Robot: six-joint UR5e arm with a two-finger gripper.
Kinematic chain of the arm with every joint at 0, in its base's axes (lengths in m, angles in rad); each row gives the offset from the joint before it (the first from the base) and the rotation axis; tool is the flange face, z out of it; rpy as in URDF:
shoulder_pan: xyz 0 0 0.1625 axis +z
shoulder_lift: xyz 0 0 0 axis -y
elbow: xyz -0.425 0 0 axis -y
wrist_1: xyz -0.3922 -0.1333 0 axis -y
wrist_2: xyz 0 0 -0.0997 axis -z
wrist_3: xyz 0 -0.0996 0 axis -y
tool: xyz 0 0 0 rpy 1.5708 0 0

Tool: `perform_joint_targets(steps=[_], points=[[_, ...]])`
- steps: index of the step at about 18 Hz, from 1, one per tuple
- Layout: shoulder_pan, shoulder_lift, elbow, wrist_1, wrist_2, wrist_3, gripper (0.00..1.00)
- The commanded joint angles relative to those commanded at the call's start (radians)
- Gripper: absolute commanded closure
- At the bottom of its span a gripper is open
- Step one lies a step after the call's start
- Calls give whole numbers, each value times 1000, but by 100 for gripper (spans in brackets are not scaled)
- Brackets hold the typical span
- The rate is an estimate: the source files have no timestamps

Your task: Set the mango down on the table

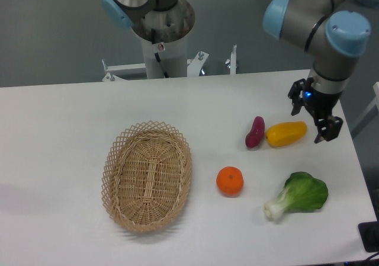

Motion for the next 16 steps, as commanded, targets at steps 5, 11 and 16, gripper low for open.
perform_joint_targets(steps=[5,11,16], points=[[-34,-28,60,3,-54,-154,0],[-41,-32,60,6,-55,-157,0],[-41,-32,57,6,-55,-157,0]])
